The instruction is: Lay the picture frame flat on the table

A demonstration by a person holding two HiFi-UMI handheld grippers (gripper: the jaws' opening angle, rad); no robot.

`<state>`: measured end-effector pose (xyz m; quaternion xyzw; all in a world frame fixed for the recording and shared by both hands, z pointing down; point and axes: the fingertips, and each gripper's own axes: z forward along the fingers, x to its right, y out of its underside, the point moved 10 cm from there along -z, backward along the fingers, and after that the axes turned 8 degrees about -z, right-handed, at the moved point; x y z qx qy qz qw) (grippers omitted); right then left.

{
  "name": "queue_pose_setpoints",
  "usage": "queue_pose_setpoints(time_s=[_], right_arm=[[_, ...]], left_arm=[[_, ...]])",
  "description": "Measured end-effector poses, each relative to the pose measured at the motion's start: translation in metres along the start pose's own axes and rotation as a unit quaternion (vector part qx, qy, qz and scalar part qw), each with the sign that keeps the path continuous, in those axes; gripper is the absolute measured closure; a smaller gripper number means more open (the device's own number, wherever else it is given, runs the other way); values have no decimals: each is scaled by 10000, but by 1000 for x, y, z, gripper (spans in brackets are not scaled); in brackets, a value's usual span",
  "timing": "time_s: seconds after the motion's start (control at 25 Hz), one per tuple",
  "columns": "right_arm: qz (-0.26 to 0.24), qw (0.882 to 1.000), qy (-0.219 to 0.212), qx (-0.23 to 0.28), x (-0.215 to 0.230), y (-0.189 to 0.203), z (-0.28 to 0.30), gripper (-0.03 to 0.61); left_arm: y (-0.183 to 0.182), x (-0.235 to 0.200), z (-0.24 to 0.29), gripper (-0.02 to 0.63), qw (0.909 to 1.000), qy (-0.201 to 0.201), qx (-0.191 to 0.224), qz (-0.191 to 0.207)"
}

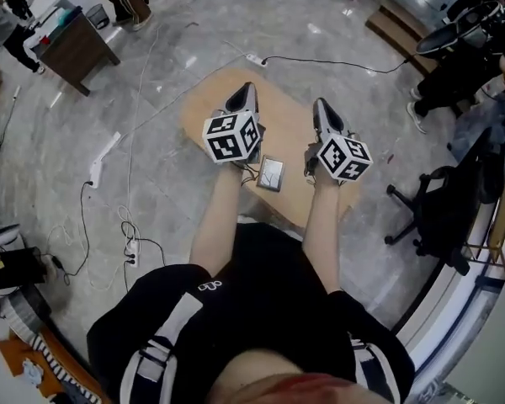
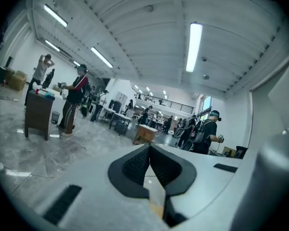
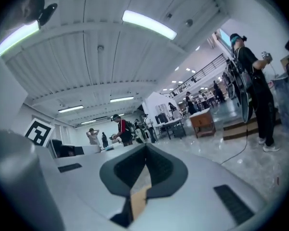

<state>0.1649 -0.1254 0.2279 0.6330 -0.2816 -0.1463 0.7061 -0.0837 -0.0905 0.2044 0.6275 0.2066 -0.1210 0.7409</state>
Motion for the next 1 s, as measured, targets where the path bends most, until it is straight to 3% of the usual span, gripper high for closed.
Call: queue_pose_setpoints(time_s=[0.16,0.28,1.0], right_arm=[[-771,9967,250,60,6,-33,-15,568],[-979,9944,359,171,6,-44,-22,568],[-1437,9881,397,366,18,-67,-9,568]], left_arm=[[-20,22,-8,604,9972,186,366,625],[-30,29,-12,604,9942,248,544,895],[-36,47,20,604,9924,401,658,955]])
